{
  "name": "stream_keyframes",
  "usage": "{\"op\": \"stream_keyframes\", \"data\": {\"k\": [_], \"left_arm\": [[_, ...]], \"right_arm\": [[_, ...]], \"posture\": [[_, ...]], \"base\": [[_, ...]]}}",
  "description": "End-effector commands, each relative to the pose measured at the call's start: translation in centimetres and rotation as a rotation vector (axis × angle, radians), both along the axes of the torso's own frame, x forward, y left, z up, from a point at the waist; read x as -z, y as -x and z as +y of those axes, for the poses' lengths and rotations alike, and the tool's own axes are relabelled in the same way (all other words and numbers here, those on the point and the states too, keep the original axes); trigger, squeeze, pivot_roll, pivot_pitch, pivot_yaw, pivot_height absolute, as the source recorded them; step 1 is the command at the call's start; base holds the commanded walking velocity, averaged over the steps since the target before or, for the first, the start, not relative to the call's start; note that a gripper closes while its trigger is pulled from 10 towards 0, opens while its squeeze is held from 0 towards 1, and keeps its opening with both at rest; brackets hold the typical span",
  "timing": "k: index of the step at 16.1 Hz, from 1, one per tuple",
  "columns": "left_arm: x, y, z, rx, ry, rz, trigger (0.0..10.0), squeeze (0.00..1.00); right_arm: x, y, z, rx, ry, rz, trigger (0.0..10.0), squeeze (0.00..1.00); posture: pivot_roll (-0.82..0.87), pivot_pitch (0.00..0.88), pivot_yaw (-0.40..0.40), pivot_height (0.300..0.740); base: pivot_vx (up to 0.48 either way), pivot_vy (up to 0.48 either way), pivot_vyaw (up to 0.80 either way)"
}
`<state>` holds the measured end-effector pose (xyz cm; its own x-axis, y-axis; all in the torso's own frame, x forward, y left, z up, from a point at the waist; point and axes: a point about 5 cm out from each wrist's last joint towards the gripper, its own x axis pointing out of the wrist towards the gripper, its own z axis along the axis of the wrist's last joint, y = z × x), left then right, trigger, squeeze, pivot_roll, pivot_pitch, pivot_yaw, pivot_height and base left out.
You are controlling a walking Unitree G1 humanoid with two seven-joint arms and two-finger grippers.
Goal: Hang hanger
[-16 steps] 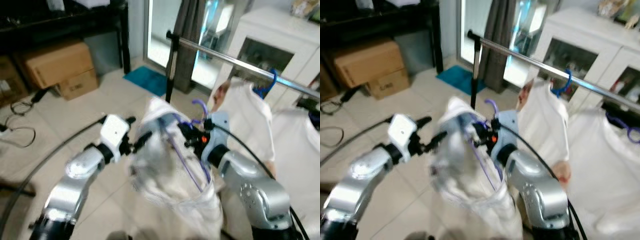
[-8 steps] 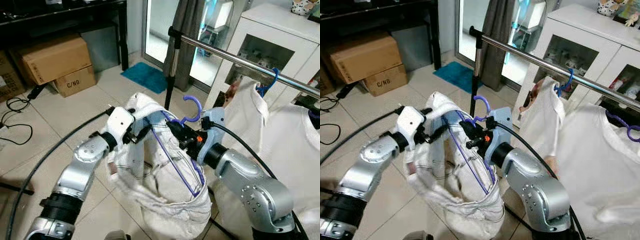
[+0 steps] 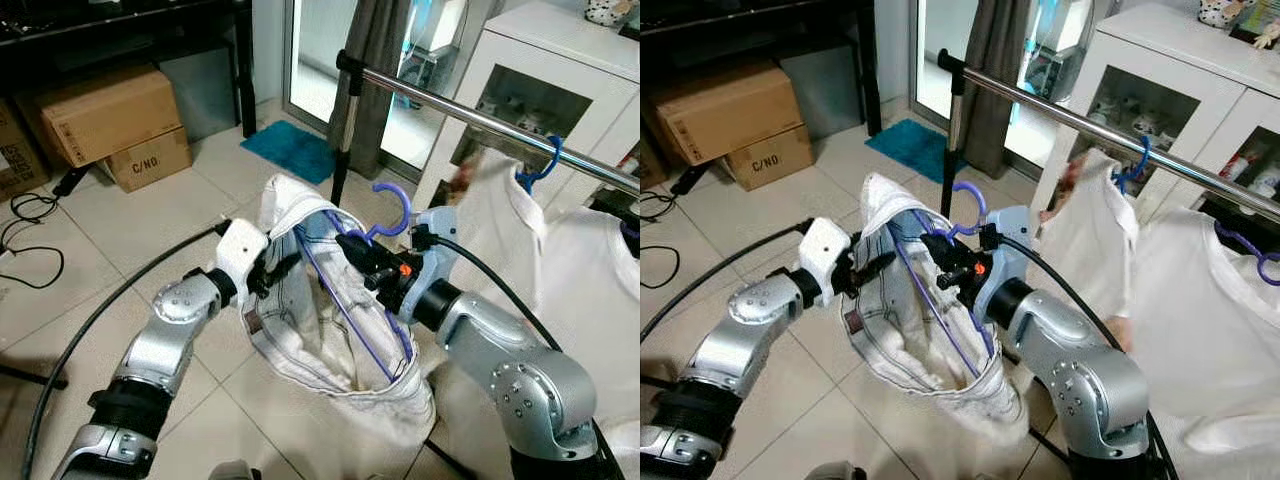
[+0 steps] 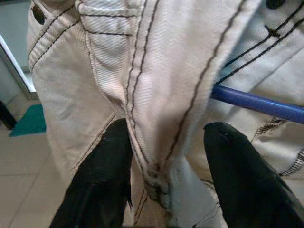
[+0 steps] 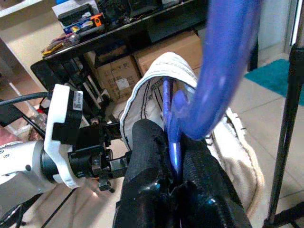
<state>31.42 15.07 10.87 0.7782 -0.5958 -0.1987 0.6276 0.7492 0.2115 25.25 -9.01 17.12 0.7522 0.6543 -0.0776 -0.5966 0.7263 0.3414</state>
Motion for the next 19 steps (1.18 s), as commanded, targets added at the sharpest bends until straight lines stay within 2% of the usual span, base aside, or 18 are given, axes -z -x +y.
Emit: {"op": "stream_keyframes", "data": {"k": [1,10,13,15,16,17,18,19], "left_arm": [[-0.4,-0.3,-0.3,0.022,0.005,-0.002,0.0,0.0],[-0.4,0.0,-0.3,0.039,0.05,0.014,0.0,0.0],[-0.9,0.0,-0.6,0.05,0.12,0.02,0.0,0.0],[-1.6,-0.1,-0.6,0.054,0.166,0.007,0.0,0.0],[-3.3,-0.1,-0.2,0.067,0.239,-0.035,0.0,0.0],[-4.2,-0.1,0.2,0.068,0.273,-0.055,0.0,0.0],[-4.8,-0.2,0.7,0.054,0.283,-0.073,0.0,0.0],[-6.5,-0.5,2.2,0.003,0.306,-0.125,0.0,0.0]], "right_arm": [[-1.4,0.0,0.1,-0.022,-0.026,-0.058,0.0,0.0],[-1.4,-0.2,0.1,-0.049,-0.015,-0.053,0.0,0.0],[-1.3,-0.2,0.0,-0.055,-0.005,-0.048,0.0,0.0],[-1.0,-0.2,-0.2,-0.049,0.023,-0.036,0.0,0.0],[0.1,-0.2,-0.7,-0.029,0.09,-0.003,0.0,0.0],[0.7,-0.2,-1.0,-0.033,0.135,0.006,0.0,0.0],[1.0,-0.1,-1.2,-0.038,0.16,0.008,0.0,0.0],[1.5,0.0,-1.7,-0.054,0.206,0.007,0.0,0.0]], "posture": [[-0.05,0.014,-0.078,0.74],[-0.05,0.015,-0.094,0.74],[-0.05,0.016,-0.094,0.74],[-0.05,0.014,-0.092,0.74],[-0.05,0.015,-0.092,0.74],[-0.05,0.014,-0.089,0.74],[-0.05,0.014,-0.089,0.74],[-0.05,0.014,-0.089,0.74]], "base": [[0.0,0.0,0.0],[0.0,0.0,0.0],[0.0,0.0,0.0],[0.0,0.0,0.0],[0.0,0.0,0.0],[0.0,0.0,0.0],[0.0,0.0,0.0],[0.0,0.0,0.0]]}}
